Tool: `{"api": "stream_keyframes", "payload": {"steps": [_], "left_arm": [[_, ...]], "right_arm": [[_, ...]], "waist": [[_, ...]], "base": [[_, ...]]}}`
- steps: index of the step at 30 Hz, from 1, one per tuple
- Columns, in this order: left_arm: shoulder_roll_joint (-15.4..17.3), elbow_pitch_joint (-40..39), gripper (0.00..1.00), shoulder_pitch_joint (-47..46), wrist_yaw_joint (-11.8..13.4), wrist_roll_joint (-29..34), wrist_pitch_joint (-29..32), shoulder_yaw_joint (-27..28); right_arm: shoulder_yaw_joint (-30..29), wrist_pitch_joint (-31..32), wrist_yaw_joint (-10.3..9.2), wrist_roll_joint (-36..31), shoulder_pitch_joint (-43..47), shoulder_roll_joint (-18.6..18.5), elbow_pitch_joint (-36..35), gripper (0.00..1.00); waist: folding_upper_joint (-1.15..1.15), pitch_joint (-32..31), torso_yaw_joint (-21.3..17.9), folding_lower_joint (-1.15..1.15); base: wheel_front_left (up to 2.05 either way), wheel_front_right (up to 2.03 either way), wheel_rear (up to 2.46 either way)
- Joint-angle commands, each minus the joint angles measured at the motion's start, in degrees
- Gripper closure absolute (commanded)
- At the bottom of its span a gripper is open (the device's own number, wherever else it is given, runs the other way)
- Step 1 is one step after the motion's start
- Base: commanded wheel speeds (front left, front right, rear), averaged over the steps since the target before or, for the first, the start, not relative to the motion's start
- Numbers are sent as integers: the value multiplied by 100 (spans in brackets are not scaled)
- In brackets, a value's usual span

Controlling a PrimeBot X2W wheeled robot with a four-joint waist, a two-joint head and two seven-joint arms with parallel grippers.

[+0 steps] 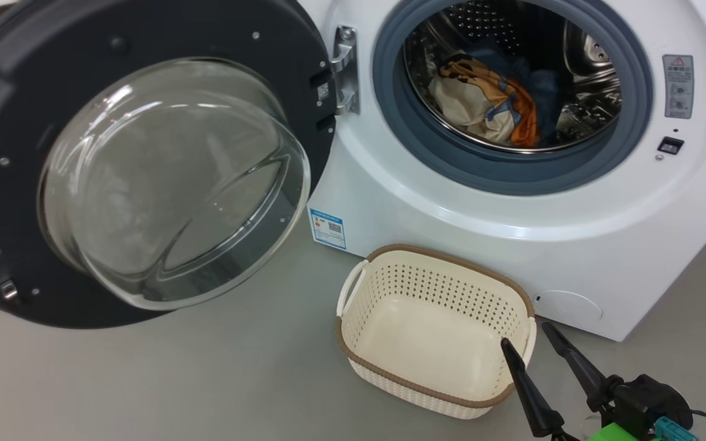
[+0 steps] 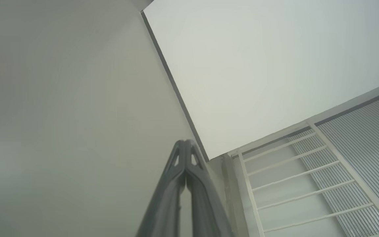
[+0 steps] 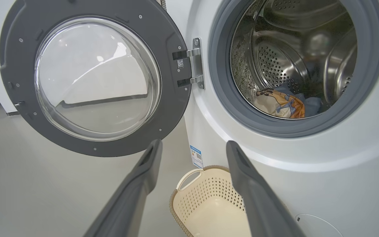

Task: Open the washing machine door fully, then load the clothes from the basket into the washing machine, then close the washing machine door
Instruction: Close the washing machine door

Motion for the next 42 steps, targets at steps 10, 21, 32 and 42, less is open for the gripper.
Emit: {"api": "stream_keyframes", "payload": {"steps": [10,21,32,42], "left_arm": [[697,326,100,-1059,82,-520,673,81],[639,129,100,-1614,169,-965,1551,-35],[415,-108,100,-1517,329,-1116,1942,-78],[461,-324,100,-1268,450,-1206,2228,10]], "right_arm": [[235,-27,9,24,-121,-203,-112,0],[270,-27,9,78,-203,-303,-110,0],[347,-27,9,130,-210,-402,-50,0],[295,-27,9,156,-103,-588,-61,0]], "waist": [[0,169,-360,0],[0,341,-570,0],[0,356,-807,0],[0,391,-1046,0]], "base": [[0,0,0],[0,0,0],[0,0,0],[0,0,0]]}}
